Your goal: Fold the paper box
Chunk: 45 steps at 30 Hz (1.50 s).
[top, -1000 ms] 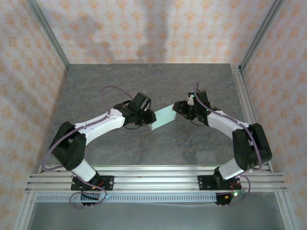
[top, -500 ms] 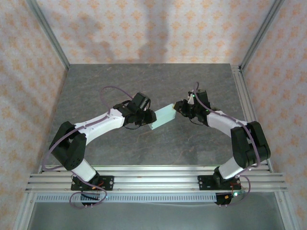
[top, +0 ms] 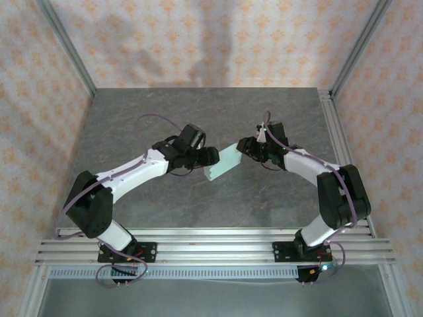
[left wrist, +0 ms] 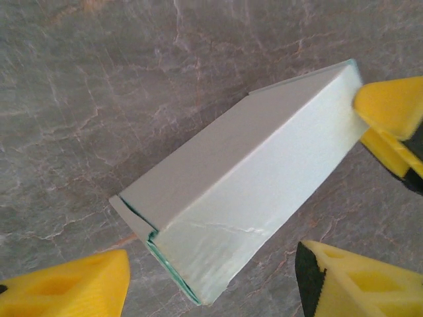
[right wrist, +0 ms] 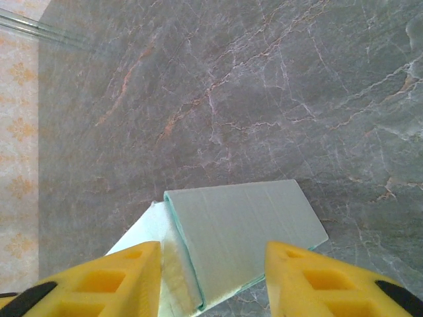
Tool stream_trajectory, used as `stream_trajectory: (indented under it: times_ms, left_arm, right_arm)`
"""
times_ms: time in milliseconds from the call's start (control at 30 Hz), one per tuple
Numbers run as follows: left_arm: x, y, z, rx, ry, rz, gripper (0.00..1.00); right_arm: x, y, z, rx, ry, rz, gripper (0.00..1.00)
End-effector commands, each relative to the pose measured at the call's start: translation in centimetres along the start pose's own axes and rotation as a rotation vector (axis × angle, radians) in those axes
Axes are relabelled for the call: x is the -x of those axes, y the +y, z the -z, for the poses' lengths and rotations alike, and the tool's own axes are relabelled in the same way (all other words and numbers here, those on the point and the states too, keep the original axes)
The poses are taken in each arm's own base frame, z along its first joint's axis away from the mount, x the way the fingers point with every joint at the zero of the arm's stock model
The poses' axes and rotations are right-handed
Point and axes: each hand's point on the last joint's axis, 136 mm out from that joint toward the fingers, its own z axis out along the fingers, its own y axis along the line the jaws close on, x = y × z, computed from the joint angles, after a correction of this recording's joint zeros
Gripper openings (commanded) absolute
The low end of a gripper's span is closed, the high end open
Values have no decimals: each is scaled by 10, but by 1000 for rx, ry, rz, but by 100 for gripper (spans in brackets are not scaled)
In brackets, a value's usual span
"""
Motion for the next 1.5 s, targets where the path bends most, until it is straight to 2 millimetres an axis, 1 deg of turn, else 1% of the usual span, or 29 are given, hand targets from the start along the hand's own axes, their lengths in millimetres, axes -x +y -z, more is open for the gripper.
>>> stream_trajectory:
  times_ms: [0,100,267,400,533,667,700,800,900,967,1033,1100,1133,1167,1200,1233,1267,1333,1400,1433,1467]
  left_arm:
    - [6,14,9,60,-30,3,64]
    - [-5,23,-1,73,9,24,53]
    - [-26,26,-15,34,76,71,43]
    - [-41,41,-22,61,109,88,31]
    - [-53,56,-30,100,133,87,26]
    - [-64,66,-41,118,164,93,21]
    - [-68,70,-45,123,172,96,20]
    - [-81,88,-53,161,188,101,13]
    - [-96,104,-60,169,190,126,5]
    - [-102,109,-65,159,186,149,1]
    - [-101,107,-68,144,181,157,0]
    - [-93,99,-66,123,165,149,0]
    - [-87,93,-64,114,155,139,0]
    - [-78,85,-60,107,137,121,3]
    - [-69,78,-55,101,121,105,10]
    - [-59,71,-50,95,100,85,20]
    - [-51,65,-44,96,83,67,27]
    - [-33,51,-32,92,44,33,40]
    - [-17,38,-20,83,10,4,52]
    - [-10,31,-15,71,-4,-8,54]
    - [-4,24,-10,55,-18,-25,59]
  right_arm:
    - [-15,-21,-8,-71,55,-16,43]
    - [-15,-22,-8,-74,55,-17,42]
    - [-14,-22,-8,-85,55,-20,42]
    - [-14,-24,-8,-93,55,-22,41]
    - [-15,-23,-7,-93,58,-21,39]
    - [-16,-26,-8,-101,62,-24,34]
    - [-17,-29,-9,-107,61,-25,31]
    - [-22,-39,-13,-132,73,-28,23]
    - [-31,-51,-16,-166,98,-29,18]
    - [-33,-50,-15,-157,100,-29,12]
    - [-30,-44,-13,-139,96,-23,7]
    - [-25,-34,-9,-122,93,-13,5]
    - [-21,-28,-6,-113,86,-3,5]
    - [-16,-22,-3,-104,76,4,10]
    - [-12,-16,1,-95,61,12,18]
    - [-6,-10,6,-88,43,20,28]
    - [-2,-5,9,-83,28,25,35]
    - [7,4,19,-78,-11,35,47]
    - [14,11,28,-74,-48,42,56]
    - [16,13,33,-73,-65,47,61]
    - [17,15,37,-72,-77,48,65]
